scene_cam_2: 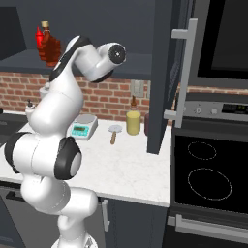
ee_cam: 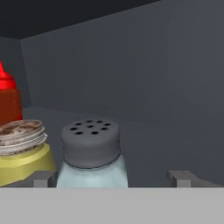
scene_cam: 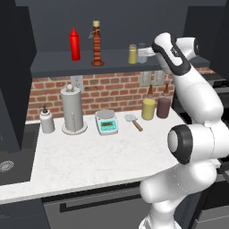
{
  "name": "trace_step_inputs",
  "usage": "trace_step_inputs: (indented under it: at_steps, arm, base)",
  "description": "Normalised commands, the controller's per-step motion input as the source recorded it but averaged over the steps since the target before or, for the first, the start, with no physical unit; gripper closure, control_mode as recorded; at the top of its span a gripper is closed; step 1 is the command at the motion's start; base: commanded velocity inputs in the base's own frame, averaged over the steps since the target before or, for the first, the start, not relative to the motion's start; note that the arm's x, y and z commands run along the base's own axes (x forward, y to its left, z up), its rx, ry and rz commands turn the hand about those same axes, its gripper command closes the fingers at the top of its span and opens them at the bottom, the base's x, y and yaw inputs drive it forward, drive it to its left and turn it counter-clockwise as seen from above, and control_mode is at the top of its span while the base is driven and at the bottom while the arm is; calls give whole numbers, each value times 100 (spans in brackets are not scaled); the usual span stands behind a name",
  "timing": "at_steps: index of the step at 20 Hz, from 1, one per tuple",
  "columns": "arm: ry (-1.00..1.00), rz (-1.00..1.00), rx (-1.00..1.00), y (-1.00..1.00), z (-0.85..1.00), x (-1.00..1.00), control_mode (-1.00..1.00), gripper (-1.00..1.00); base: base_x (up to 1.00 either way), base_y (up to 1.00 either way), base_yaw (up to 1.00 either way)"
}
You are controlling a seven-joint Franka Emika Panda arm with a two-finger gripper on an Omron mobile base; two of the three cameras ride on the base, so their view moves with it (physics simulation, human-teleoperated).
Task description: Put the shaker and condiment bottle from the counter next to their counterparts in the cabinet.
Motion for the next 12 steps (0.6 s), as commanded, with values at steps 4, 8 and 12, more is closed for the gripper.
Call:
trace_step_inputs:
  at_steps: [4, 8, 12]
  arm:
    - [-2, 0, 0, -15, 0, -10, -100, -100]
    - [-2, 0, 0, -17, 0, -8, -100, -100]
    - [-3, 0, 0, -12, 0, -19, -100, -100]
  base:
    - [0, 0, 0]
    - [0, 0, 0]
    - [0, 0, 0]
